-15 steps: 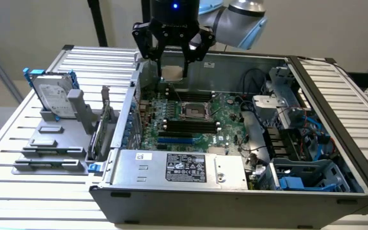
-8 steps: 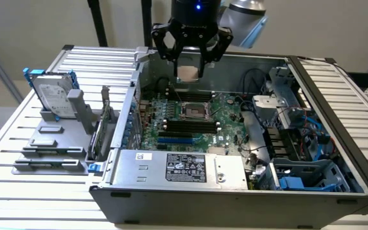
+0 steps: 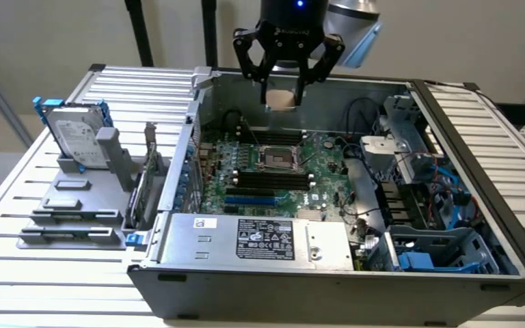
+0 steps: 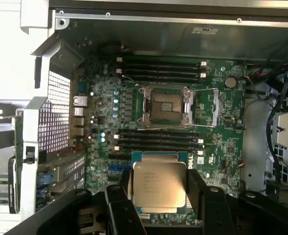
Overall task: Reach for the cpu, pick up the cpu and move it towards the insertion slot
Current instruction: 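Pick up the cpu and move it towards the insertion slot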
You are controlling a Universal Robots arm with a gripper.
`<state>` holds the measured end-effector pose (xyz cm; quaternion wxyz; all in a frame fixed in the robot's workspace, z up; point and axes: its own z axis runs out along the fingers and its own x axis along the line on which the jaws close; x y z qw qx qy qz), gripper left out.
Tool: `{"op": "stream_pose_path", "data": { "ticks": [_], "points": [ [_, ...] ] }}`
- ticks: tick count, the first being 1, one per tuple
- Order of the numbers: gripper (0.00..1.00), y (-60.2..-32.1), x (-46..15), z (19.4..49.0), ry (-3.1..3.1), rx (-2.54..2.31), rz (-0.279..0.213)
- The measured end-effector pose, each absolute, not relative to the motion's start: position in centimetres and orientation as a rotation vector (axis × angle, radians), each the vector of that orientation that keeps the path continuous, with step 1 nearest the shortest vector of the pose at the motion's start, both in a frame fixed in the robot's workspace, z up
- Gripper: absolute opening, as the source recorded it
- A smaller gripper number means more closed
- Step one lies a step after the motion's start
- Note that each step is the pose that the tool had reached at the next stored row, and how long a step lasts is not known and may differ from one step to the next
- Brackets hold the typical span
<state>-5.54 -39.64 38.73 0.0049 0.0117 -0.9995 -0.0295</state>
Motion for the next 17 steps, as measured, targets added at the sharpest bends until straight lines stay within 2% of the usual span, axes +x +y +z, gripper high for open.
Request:
{"op": "stream_pose_path", "data": {
  "ticks": [3,17],
  "points": [
    [0.55,-38.5,-5.4,38.7,-3.131,0.036,-0.063],
    [0.55,-35.2,-4.8,38.6,-3.131,0.025,-0.061]
  ]
}}
